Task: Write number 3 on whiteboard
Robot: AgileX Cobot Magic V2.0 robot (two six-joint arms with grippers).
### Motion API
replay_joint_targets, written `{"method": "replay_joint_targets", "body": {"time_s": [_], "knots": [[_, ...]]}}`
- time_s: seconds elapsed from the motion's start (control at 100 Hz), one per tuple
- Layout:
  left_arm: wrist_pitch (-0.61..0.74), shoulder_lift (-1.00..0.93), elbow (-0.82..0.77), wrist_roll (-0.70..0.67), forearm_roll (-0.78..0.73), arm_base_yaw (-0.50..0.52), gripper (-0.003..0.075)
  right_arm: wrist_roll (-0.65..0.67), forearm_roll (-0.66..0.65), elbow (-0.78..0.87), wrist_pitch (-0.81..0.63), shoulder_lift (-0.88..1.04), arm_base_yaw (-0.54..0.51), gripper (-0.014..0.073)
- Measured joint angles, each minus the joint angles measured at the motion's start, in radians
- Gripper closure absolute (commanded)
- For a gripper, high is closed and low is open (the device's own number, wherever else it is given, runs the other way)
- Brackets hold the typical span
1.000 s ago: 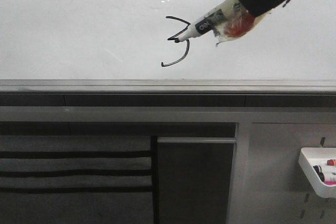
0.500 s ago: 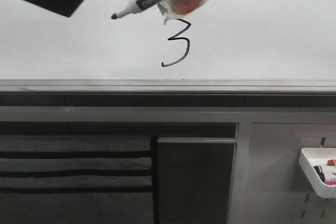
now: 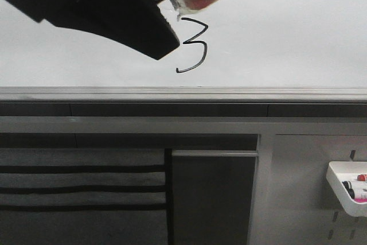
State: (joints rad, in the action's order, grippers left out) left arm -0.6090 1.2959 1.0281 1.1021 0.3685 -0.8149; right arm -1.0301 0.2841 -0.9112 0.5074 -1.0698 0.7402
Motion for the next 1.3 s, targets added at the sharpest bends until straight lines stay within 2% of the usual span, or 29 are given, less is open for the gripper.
{"method": "replay_joint_targets", "body": {"time_s": [0.52, 0.91, 1.01, 1.13, 1.18, 1.23, 1.3], "knots": [[0.009, 0.003, 0.008, 0.004, -0.014, 0.0, 0.0605, 0.0, -0.043, 0.0, 0.006, 0.0, 0.0, 0.0641], [0.006, 0.003, 0.008, 0.018, -0.023, -0.001, 0.0734, 0.0, -0.047, 0.0, 0.008, 0.0, 0.0, 0.0629], [0.006, 0.003, 0.008, 0.018, -0.023, -0.002, 0.0738, -0.002, -0.047, 0.0, 0.01, 0.0, 0.0, 0.0522], [0.003, 0.003, 0.008, 0.016, -0.014, -0.004, 0.0738, 0.003, -0.047, 0.0, 0.01, 0.0, 0.0, 0.0292], [0.005, 0.003, 0.008, 0.008, -0.012, -0.004, 0.0738, 0.011, -0.047, 0.0, 0.01, 0.0, 0.0, 0.0227], [0.005, 0.003, 0.008, -0.013, -0.004, 0.003, 0.0738, 0.021, -0.047, 0.0, 0.007, 0.003, 0.0, 0.0193], [0.005, 0.003, 0.008, -0.044, 0.003, 0.03, 0.0738, 0.031, -0.047, 0.0, 0.001, 0.02, -0.015, 0.019]]}}
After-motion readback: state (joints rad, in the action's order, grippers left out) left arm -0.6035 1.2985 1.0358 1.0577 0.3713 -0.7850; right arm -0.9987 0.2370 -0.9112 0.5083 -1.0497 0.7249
